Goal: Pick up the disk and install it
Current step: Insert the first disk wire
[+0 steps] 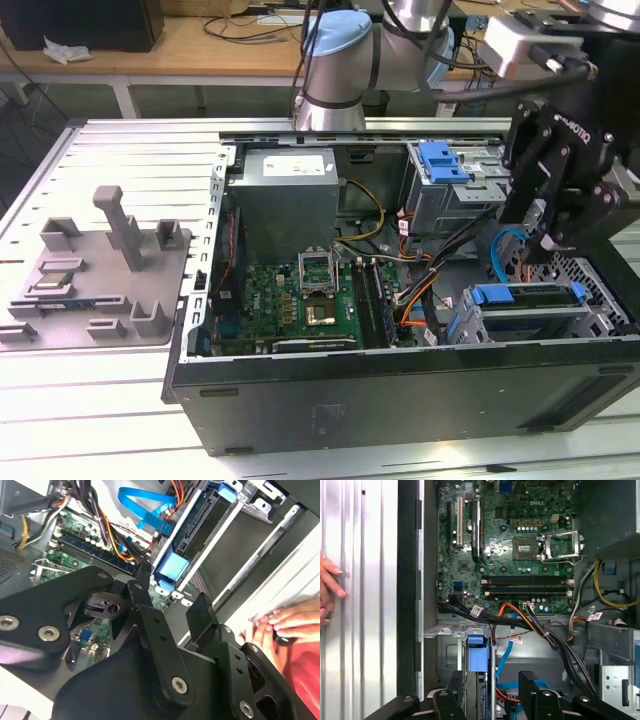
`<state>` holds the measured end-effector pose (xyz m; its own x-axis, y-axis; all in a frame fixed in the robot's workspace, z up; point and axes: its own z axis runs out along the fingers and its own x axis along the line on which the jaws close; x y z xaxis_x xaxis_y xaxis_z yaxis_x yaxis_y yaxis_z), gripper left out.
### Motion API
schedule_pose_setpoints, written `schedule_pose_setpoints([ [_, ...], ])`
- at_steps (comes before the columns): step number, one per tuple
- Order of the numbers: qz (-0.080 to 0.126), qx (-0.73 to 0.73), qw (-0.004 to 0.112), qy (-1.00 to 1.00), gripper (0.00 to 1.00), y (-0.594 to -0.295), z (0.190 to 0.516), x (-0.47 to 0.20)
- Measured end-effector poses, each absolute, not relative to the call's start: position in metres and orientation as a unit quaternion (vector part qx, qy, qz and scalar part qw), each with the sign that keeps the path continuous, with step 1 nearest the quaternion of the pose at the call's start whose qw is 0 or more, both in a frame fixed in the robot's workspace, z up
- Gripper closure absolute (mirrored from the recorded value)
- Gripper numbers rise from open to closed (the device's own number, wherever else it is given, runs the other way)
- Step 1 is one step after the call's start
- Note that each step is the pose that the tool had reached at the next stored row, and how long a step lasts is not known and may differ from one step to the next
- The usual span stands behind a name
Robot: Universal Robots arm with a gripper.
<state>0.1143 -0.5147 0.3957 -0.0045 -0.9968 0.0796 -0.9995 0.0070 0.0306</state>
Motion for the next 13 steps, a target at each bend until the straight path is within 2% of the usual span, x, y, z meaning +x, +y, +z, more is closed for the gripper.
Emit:
schedule_pose_setpoints([
  [5,0.045,0.702,0.069,-0.707,0.44,-0.503,0.396,0.115],
  [7,0.053,0.701,0.077,-0.707,0.44,-0.497,0.396,0.116],
  [13,0.056,0.695,0.082,-0.712,0.44,-0.489,0.396,0.124],
])
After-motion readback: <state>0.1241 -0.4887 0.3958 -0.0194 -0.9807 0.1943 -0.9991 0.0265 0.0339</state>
